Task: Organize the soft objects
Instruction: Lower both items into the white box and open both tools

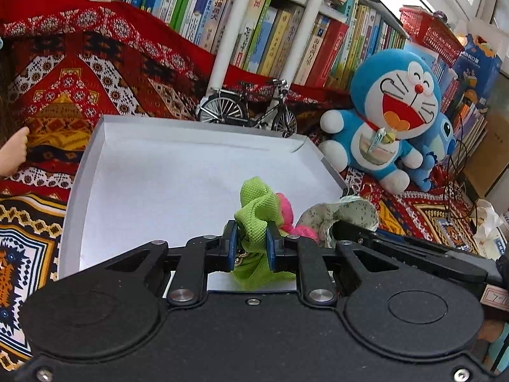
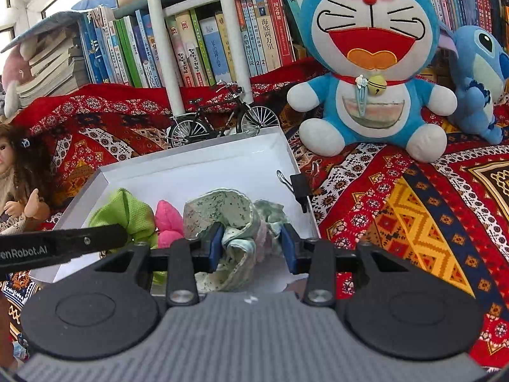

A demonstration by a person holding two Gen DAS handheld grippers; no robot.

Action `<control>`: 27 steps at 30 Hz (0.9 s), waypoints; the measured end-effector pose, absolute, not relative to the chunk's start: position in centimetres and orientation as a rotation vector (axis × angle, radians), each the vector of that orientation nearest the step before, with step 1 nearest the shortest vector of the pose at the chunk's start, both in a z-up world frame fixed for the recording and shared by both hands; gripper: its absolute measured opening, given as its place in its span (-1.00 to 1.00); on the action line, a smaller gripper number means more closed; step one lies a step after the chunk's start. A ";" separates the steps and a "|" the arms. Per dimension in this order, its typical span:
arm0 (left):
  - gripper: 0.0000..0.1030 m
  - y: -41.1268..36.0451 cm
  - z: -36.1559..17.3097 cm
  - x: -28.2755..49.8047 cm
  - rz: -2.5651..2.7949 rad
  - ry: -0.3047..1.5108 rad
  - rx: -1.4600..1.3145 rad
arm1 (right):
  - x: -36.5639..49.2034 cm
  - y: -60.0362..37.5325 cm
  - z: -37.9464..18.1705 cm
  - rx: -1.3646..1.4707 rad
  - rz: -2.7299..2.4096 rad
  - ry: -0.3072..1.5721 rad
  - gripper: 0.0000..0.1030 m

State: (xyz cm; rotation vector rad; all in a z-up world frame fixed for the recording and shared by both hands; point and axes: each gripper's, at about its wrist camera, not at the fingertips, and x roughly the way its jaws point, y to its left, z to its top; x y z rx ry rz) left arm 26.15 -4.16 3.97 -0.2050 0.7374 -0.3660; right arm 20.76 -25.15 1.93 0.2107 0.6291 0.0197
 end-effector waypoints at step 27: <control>0.02 -4.1 5.5 23.3 -0.367 0.670 -0.167 | 18.6 -27.0 3.3 0.309 0.002 0.583 0.57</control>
